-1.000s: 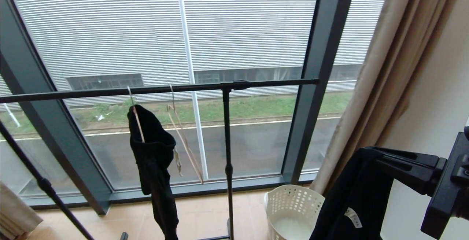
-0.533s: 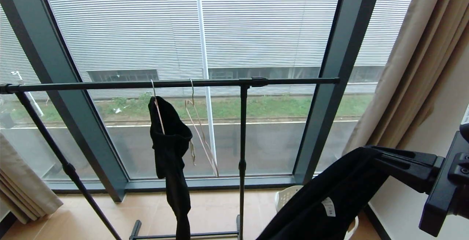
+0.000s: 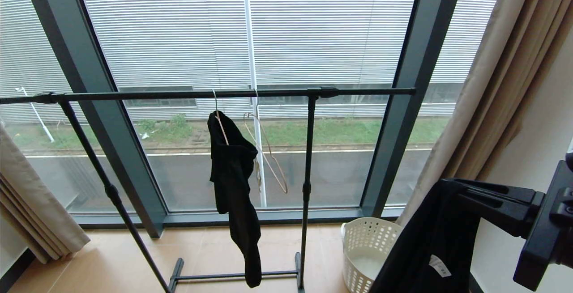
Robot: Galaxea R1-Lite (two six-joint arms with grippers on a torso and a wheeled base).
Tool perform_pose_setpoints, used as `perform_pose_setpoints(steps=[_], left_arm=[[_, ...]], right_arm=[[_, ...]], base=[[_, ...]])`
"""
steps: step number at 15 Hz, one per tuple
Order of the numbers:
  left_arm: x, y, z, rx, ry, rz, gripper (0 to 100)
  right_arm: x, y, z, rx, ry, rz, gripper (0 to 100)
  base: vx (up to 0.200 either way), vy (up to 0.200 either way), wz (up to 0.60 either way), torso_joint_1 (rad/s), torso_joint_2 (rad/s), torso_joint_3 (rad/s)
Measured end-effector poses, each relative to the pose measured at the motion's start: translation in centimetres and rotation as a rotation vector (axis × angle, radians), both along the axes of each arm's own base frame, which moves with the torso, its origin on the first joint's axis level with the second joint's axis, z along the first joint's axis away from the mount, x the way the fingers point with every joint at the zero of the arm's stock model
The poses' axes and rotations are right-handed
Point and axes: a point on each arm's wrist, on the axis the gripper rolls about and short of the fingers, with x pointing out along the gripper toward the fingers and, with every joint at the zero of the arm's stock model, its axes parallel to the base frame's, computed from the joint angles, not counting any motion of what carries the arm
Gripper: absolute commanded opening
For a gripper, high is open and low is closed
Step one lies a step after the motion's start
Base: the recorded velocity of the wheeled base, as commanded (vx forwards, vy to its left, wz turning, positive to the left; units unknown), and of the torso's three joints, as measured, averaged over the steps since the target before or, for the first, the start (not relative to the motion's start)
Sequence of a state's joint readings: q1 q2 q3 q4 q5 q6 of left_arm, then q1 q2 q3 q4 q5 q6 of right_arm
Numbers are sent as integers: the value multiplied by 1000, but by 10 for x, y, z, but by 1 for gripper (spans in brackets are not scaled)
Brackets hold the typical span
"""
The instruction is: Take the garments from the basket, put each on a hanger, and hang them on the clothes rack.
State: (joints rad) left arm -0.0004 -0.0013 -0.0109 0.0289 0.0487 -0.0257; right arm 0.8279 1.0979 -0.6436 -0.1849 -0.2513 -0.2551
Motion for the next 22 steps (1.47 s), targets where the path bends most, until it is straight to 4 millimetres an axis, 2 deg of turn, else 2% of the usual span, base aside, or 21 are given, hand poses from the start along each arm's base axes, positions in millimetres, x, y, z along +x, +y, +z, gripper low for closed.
perform_pose_setpoints(steps=[4, 22], left_arm=[[0, 0, 0, 0, 0, 0, 100], [0, 0, 0, 4, 10, -9, 100]], right_arm=[[0, 0, -1, -2, 1, 0, 0], [-1, -6, 1, 10, -12, -27, 0]], base=[[-150, 0, 0, 4, 3, 2], [0, 0, 33, 1, 0, 0]])
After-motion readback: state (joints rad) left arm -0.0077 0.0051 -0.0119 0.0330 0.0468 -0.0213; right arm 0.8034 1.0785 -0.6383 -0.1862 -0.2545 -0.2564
